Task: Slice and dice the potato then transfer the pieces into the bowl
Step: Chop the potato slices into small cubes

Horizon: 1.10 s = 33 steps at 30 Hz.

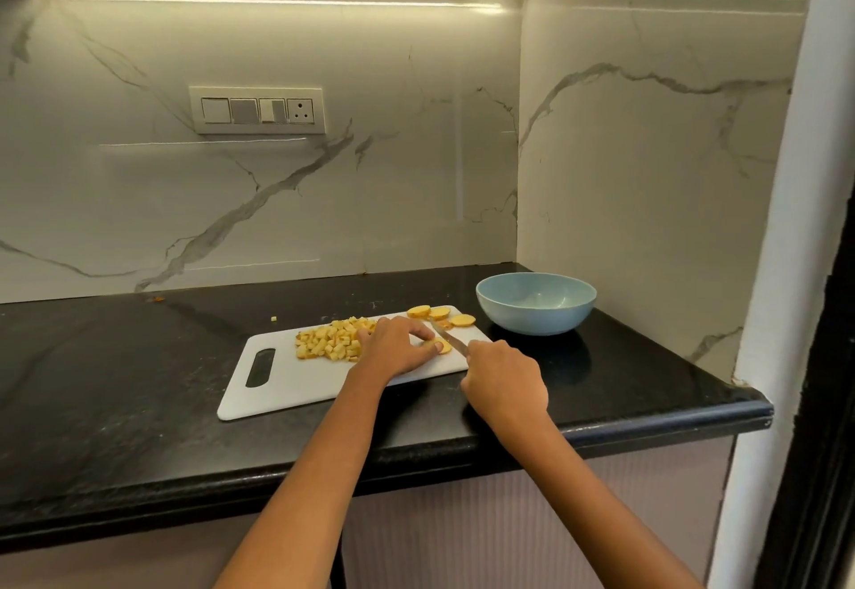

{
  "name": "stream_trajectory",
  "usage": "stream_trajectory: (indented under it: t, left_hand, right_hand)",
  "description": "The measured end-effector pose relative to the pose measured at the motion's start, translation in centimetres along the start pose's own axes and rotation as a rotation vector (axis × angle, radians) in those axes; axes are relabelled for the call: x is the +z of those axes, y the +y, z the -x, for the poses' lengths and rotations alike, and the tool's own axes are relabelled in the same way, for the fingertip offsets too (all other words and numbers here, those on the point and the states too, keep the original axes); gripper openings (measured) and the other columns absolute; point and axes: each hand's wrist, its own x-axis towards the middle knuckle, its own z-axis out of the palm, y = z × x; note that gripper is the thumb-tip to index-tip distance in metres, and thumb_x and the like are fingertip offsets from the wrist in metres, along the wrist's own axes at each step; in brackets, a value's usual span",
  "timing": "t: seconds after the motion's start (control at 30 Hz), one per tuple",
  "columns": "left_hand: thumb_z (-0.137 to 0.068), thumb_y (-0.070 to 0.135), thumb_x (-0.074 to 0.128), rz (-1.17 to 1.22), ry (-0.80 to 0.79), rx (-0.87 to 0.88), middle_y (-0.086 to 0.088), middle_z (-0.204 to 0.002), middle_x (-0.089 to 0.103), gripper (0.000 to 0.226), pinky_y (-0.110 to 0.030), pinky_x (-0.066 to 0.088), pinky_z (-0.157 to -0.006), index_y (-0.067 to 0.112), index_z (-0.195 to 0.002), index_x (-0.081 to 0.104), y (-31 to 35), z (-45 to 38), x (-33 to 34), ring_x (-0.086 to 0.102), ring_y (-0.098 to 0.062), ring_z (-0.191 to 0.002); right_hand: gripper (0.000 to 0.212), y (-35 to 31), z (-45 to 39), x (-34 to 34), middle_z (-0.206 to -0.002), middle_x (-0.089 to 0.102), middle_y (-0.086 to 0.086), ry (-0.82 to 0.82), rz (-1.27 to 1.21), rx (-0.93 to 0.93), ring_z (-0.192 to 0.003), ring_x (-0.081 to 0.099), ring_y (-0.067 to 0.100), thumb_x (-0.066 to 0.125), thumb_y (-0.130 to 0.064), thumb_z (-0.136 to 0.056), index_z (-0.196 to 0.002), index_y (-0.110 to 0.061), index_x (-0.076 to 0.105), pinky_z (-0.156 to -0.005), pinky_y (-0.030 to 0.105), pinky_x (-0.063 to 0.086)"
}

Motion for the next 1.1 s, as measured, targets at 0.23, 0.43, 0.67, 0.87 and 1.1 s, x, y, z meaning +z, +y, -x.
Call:
stream_trajectory:
  t: [0.23,0.43,0.67,0.87,1.1]
  left_hand:
    - [-0.086,0.047,0.058,-0.033,0.003,-0.011,0.008,-0.121,0.062,0.027,-0.042,0.023,-0.103,0.032,-0.106,0.068,0.3,0.1,-0.2,0.045,-0.016,-0.120]
    - [-0.085,0.050,0.058,-0.091,-0.005,0.002,0.010,-0.122,0.062,0.025,-0.043,0.024,-0.101,0.037,-0.104,0.069,0.4,0.3,-0.5,0.045,-0.017,-0.122]
    - [-0.086,0.049,0.058,-0.068,-0.008,-0.031,0.009,-0.125,0.060,0.027,-0.042,0.021,-0.103,0.035,-0.107,0.068,0.2,0.1,-0.4,0.043,-0.017,-0.124]
    - [-0.087,0.048,0.057,-0.056,0.005,-0.039,0.008,-0.123,0.060,0.026,-0.042,0.021,-0.104,0.035,-0.106,0.067,0.3,0.5,0.0,0.044,-0.017,-0.122]
    - [-0.089,0.044,0.055,-0.018,0.069,-0.027,0.010,-0.125,0.060,0.027,-0.042,0.022,-0.103,0.031,-0.110,0.066,0.2,0.6,-0.1,0.044,-0.016,-0.124]
  right_hand:
    - [0.027,-0.6,0.1,-0.7,-0.109,0.061,0.007,-0.054,0.038,-0.009,-0.093,0.061,0.017,0.048,-0.023,-0.097,-0.120,-0.011,0.053,-0.077,0.026,0.046]
    - [0.026,-1.5,-0.8,-1.0,-0.117,0.059,0.008,-0.063,0.097,-0.044,-0.101,0.059,0.020,0.047,-0.017,-0.097,-0.122,-0.011,0.053,-0.072,0.024,0.038]
    - [0.027,-0.8,2.0,-1.1,-0.117,0.058,0.008,-0.052,0.140,-0.102,-0.100,0.059,0.019,0.045,-0.017,-0.098,-0.124,-0.011,0.050,-0.081,0.027,0.045]
    - [0.024,-1.1,0.6,-0.9,-0.113,0.059,0.008,-0.041,0.171,-0.074,-0.098,0.060,0.020,0.045,-0.015,-0.098,-0.120,-0.010,0.053,-0.077,0.027,0.045]
    - [0.033,-0.8,1.0,-0.3,-0.106,0.062,0.007,0.023,0.038,0.054,-0.088,0.063,0.016,0.049,-0.019,-0.097,-0.128,-0.010,0.044,-0.068,0.023,0.044]
